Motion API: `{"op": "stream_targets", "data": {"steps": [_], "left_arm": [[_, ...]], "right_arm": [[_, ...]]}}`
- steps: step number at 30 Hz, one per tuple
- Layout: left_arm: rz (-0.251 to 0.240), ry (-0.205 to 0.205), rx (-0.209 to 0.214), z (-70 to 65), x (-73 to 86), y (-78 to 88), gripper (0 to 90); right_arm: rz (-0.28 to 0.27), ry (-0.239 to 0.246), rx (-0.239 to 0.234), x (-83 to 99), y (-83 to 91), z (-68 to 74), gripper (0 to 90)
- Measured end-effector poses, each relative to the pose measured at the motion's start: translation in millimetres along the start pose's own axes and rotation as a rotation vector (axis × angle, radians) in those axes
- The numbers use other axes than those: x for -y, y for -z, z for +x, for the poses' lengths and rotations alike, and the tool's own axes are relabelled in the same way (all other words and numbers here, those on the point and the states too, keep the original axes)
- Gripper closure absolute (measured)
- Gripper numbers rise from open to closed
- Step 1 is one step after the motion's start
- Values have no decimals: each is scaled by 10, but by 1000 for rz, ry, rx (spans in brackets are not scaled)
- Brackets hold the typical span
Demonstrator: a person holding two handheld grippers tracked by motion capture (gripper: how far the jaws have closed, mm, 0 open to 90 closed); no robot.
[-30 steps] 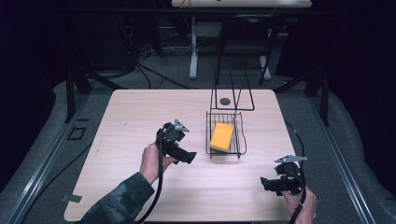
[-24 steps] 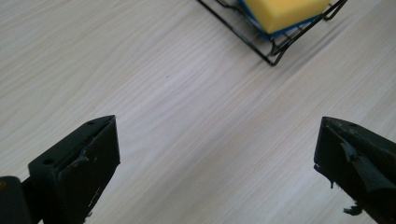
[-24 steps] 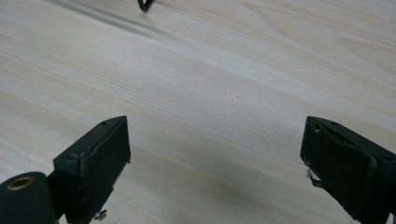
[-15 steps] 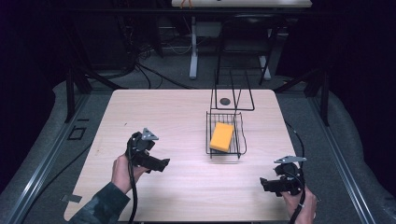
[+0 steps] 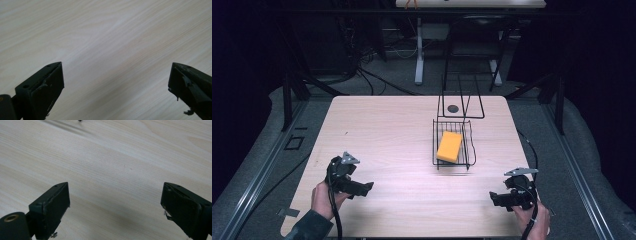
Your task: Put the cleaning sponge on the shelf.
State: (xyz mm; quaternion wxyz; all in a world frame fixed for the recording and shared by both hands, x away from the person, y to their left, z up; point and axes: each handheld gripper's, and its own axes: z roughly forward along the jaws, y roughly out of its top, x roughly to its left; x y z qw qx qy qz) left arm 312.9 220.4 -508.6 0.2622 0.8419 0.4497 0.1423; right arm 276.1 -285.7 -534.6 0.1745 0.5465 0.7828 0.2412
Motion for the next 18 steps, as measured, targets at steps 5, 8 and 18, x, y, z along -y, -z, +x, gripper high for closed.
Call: {"op": "stream_targets", "data": {"steps": [5, 8, 18], "left_arm": [[19, 60, 28, 100, 169, -30, 4], [34, 76, 32, 137, 212, -84, 4], [57, 95, 64, 169, 178, -188, 4]], "right_arm": [[8, -5, -8, 5, -18, -21, 81], [7, -9, -19, 2, -35, -30, 81], [9, -19, -62, 9, -64, -60, 82]]}}
